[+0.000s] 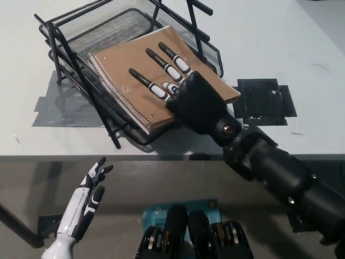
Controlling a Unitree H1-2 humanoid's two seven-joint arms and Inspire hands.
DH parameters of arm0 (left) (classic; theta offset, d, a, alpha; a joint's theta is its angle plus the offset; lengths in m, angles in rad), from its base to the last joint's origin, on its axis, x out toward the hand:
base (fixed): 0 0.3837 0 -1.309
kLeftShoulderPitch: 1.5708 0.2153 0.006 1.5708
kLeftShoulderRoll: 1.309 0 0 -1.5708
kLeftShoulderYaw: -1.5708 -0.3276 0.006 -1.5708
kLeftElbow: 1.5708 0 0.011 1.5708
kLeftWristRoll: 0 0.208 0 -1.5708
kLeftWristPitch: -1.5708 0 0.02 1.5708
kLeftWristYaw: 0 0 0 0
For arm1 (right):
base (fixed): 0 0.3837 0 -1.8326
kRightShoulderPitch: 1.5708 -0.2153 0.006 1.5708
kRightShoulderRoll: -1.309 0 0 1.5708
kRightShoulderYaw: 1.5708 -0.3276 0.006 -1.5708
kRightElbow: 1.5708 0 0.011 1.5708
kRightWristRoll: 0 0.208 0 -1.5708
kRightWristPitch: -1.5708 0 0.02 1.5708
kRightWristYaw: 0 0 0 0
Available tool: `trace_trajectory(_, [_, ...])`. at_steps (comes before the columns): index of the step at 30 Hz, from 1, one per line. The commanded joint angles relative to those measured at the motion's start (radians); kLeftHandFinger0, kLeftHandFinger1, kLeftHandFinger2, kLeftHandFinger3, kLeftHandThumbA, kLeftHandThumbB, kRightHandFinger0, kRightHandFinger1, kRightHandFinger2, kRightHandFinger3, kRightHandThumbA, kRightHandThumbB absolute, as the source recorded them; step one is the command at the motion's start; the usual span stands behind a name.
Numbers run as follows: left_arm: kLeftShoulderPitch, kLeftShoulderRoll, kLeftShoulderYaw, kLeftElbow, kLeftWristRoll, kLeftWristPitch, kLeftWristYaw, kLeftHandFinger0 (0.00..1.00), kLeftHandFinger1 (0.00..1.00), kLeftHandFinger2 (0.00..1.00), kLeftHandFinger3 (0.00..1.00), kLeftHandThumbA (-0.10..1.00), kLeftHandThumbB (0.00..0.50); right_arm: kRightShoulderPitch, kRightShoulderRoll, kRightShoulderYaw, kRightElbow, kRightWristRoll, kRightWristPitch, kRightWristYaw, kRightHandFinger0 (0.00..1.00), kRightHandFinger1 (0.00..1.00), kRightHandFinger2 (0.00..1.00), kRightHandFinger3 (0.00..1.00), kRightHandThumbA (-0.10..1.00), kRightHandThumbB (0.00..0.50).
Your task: A person hands a notebook to the robot and the robot grabs it with its right hand and places it in the file tray kept in the centre of the desk infront of it.
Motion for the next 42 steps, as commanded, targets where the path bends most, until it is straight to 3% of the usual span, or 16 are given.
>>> trace_trajectory(1, [-0.020, 0.013, -0.007, -0.018, -0.006, -0.032, -0.016, 1.00, 0.98, 0.91, 1.00, 1.00, 0.292, 0.086, -0.314, -0.043, -0.724, 0.714, 0.287, 1.024, 1.00, 1.00, 1.00, 1.00, 0.72, 0.500])
trace_trajectory(7, [-0.034, 0.016, -0.003, -0.016, -0.019, -0.020, -0.022, 1.00, 0.97, 0.89, 1.00, 1.00, 0.289, 0.111, -0.525, -0.087, -1.025, 0.898, 0.465, 1.125, 1.00, 1.00, 1.00, 1.00, 0.62, 0.500])
trace_trajectory(14, [-0.041, 0.023, 0.001, 0.000, -0.017, -0.044, -0.019, 0.98, 0.94, 0.88, 0.99, 1.00, 0.262, 0.145, -0.711, -0.161, -1.209, 1.067, 0.532, 1.128, 1.00, 1.00, 1.00, 1.00, 0.57, 0.500])
trace_trajectory(23, [-0.050, 0.017, 0.000, 0.015, -0.016, -0.061, -0.019, 0.99, 0.94, 0.88, 0.97, 1.00, 0.257, 0.177, -0.785, -0.198, -1.237, 1.097, 0.585, 1.175, 1.00, 1.00, 1.00, 1.00, 0.52, 0.500])
trace_trajectory(26, [-0.054, 0.016, -0.001, 0.014, -0.013, -0.064, -0.017, 0.99, 0.94, 0.87, 0.97, 1.00, 0.246, 0.187, -0.801, -0.237, -1.247, 1.119, 0.585, 1.156, 1.00, 1.00, 1.00, 1.00, 0.56, 0.500])
trace_trajectory(28, [-0.059, 0.016, 0.001, 0.017, -0.017, -0.068, -0.018, 0.98, 0.93, 0.87, 0.96, 1.00, 0.248, 0.215, -0.811, -0.298, -1.265, 1.143, 0.585, 1.092, 1.00, 1.00, 1.00, 1.00, 0.64, 0.500])
trace_trajectory(30, [-0.065, 0.020, 0.003, 0.013, -0.014, -0.052, -0.020, 0.99, 0.95, 0.88, 0.97, 1.00, 0.265, 0.281, -0.835, -0.422, -1.303, 1.200, 0.555, 0.961, 1.00, 1.00, 1.00, 1.00, 0.78, 0.500])
trace_trajectory(31, [-0.066, 0.020, 0.003, 0.012, -0.015, -0.049, -0.020, 0.99, 0.95, 0.88, 0.97, 1.00, 0.265, 0.293, -0.838, -0.443, -1.309, 1.211, 0.549, 0.942, 1.00, 1.00, 1.00, 1.00, 0.78, 0.500])
trace_trajectory(32, [-0.068, 0.021, 0.004, 0.011, -0.013, -0.042, -0.020, 1.00, 0.98, 0.91, 0.97, 1.00, 0.286, 0.347, -0.837, -0.519, -1.334, 1.224, 0.509, 0.856, 1.00, 1.00, 1.00, 1.00, 0.94, 0.465])
trace_trajectory(33, [-0.068, 0.021, 0.004, 0.008, -0.009, -0.033, -0.020, 1.00, 0.99, 0.94, 0.99, 1.00, 0.294, 0.408, -0.825, -0.598, -1.369, 1.231, 0.488, 0.773, 1.00, 1.00, 1.00, 1.00, 1.00, 0.458])
trace_trajectory(34, [-0.067, 0.023, 0.005, 0.006, -0.009, -0.031, -0.021, 1.00, 1.00, 0.95, 1.00, 1.00, 0.290, 0.449, -0.806, -0.635, -1.399, 1.225, 0.483, 0.722, 1.00, 1.00, 1.00, 1.00, 1.00, 0.442])
trace_trajectory(36, [-0.061, 0.021, 0.006, 0.001, -0.005, -0.032, -0.017, 1.00, 1.00, 0.97, 1.00, 1.00, 0.296, 0.535, -0.739, -0.693, -1.471, 1.211, 0.504, 0.639, 1.00, 1.00, 1.00, 1.00, 1.00, 0.484])
trace_trajectory(38, [-0.050, 0.018, 0.004, 0.001, -0.003, -0.040, -0.014, 0.99, 1.00, 0.98, 1.00, 1.00, 0.301, 0.618, -0.645, -0.687, -1.499, 1.187, 0.441, 0.556, 1.00, 1.00, 1.00, 1.00, 1.00, 0.427])
trace_trajectory(39, [-0.039, 0.014, 0.002, 0.003, 0.003, -0.048, -0.009, 0.98, 1.00, 0.99, 1.00, 1.00, 0.302, 0.708, -0.534, -0.632, -1.502, 1.099, 0.377, 0.498, 1.00, 1.00, 1.00, 1.00, 1.00, 0.402])
trace_trajectory(40, [-0.033, 0.012, 0.002, 0.003, 0.005, -0.050, -0.007, 0.98, 1.00, 0.99, 1.00, 1.00, 0.302, 0.746, -0.489, -0.606, -1.492, 1.071, 0.345, 0.482, 1.00, 1.00, 1.00, 1.00, 1.00, 0.370])
trace_trajectory(42, [-0.019, 0.009, 0.004, 0.001, 0.001, -0.053, -0.005, 0.98, 1.00, 0.99, 1.00, 1.00, 0.308, 0.829, -0.372, -0.552, -1.440, 1.026, 0.289, 0.456, 1.00, 1.00, 1.00, 1.00, 1.00, 0.391])
